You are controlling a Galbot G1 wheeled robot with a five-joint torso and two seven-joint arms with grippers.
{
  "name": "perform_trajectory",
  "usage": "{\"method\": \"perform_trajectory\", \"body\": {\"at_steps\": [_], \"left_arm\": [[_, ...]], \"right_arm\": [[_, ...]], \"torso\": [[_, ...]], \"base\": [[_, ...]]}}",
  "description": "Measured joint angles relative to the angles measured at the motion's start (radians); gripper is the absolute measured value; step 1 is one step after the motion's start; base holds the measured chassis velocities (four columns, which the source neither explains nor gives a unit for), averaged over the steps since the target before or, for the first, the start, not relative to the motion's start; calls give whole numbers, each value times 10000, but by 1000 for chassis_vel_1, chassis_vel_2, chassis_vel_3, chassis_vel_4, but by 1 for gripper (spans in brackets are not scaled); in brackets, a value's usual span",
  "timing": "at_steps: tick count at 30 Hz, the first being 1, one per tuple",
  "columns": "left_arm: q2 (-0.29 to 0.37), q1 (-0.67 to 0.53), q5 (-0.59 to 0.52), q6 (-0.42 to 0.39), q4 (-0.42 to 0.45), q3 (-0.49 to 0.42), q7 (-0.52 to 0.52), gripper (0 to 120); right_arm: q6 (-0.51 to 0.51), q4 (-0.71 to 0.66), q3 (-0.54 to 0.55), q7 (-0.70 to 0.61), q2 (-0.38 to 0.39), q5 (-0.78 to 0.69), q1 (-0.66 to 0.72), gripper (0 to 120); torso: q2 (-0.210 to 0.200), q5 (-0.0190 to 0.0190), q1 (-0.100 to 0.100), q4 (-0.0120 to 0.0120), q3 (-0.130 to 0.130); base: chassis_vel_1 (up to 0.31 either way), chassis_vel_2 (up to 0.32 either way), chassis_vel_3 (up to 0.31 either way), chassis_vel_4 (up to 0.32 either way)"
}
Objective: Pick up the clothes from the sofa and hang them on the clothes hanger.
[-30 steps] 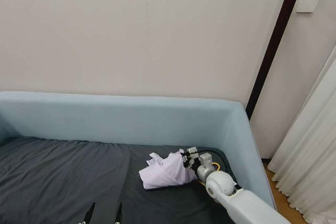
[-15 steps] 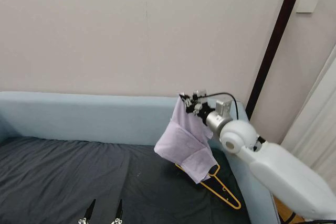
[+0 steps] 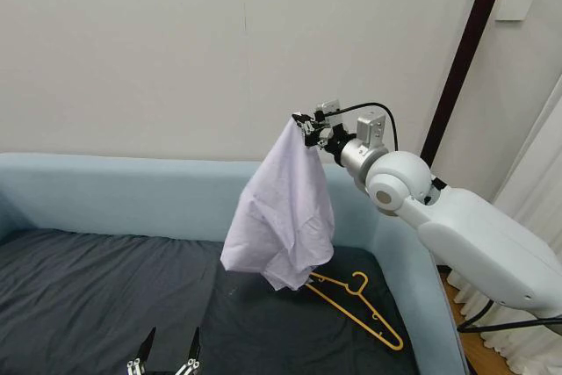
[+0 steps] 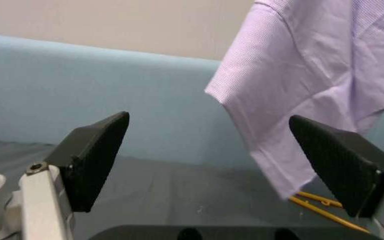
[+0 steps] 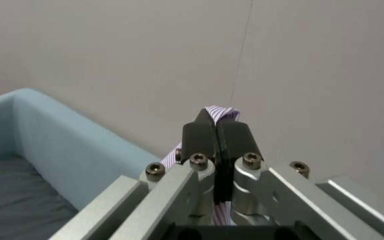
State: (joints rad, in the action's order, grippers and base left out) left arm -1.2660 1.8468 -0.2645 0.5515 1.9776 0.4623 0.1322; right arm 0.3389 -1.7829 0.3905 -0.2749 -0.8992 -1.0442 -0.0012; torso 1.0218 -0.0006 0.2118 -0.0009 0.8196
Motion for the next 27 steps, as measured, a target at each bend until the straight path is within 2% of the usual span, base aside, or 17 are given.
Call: {"method": "perform_trajectory", "body": {"at_steps": [4, 7, 8, 10, 12, 13, 16, 17, 19, 21, 22, 23, 26, 27], "left_arm": [[31, -76, -51, 0, -2, 4, 1, 93], [42, -131, -63, -14, -22, -61, 9, 93], [42, -131, -63, -14, -22, -61, 9, 93], [42, -149, -63, -33, -25, -110, 13, 93], [41, -156, -62, -45, -22, -163, 16, 93], [41, -156, -62, -45, -22, -163, 16, 93], [52, -139, -60, -47, 0, -213, 17, 93], [52, -139, -60, -47, 0, -213, 17, 93], [74, -108, -59, -40, 5, -223, 18, 93], [93, -63, -76, 1, 6, -212, 23, 93], [106, -31, -98, 22, 5, -186, 30, 93], [106, -31, -98, 22, 5, -186, 30, 93], [161, 81, -173, 99, -11, -39, 40, 93], [161, 81, -173, 99, -11, -39, 40, 93]], "right_arm": [[50, -394, -311, -86, 563, -443, -143, 0], [142, -1195, -862, -68, 1532, -913, -653, 0], [142, -1195, -862, -68, 1532, -913, -653, 0], [163, -1607, -1264, 126, 2157, -1038, -1070, 0], [175, -1911, -1810, 471, 2819, -1063, -1535, 0], [175, -1911, -1810, 471, 2819, -1063, -1535, 0], [332, -2198, -2313, 937, 3666, -806, -2032, 0], [332, -2198, -2313, 937, 3666, -806, -2032, 0], [994, -2467, -2350, 1010, 3988, -415, -2339, 0], [1553, -2564, -2011, 692, 3673, -11, -2852, 0], [1649, -2497, -1831, 542, 3346, 250, -3157, 0], [1649, -2497, -1831, 542, 3346, 250, -3157, 0], [1721, -1736, -937, 28, 1532, 1167, -4390, 0], [1721, -1736, -937, 28, 1532, 1167, -4390, 0]], "torso": [[0, 2, 0, -3, 0], [1, 3, 0, -3, 0], [1, 3, 0, -3, 0], [1, 3, 0, -7, -1], [1, 5, 0, -5, 0], [1, 5, 0, -5, 0], [1, 3, 0, -7, -1], [1, 3, 0, -7, -1], [1, 0, -1, -9, -2], [2, -3, -1, -6, -3], [2, -3, -1, -3, -2], [2, -3, -1, -3, -2], [0, 4, 0, 6, 0], [0, 4, 0, 6, 0]], "base": [[0, 0, 0, 0], [0, 0, 0, 0], [0, 0, 0, 0], [0, 0, 0, 0], [0, 0, 0, 0], [0, 0, 0, 0], [0, 0, 0, 0], [0, 0, 0, 0], [0, 0, 0, 0], [0, 0, 0, 0], [0, 0, 0, 0], [0, 0, 0, 0], [0, 0, 0, 0], [0, 0, 0, 0]]}}
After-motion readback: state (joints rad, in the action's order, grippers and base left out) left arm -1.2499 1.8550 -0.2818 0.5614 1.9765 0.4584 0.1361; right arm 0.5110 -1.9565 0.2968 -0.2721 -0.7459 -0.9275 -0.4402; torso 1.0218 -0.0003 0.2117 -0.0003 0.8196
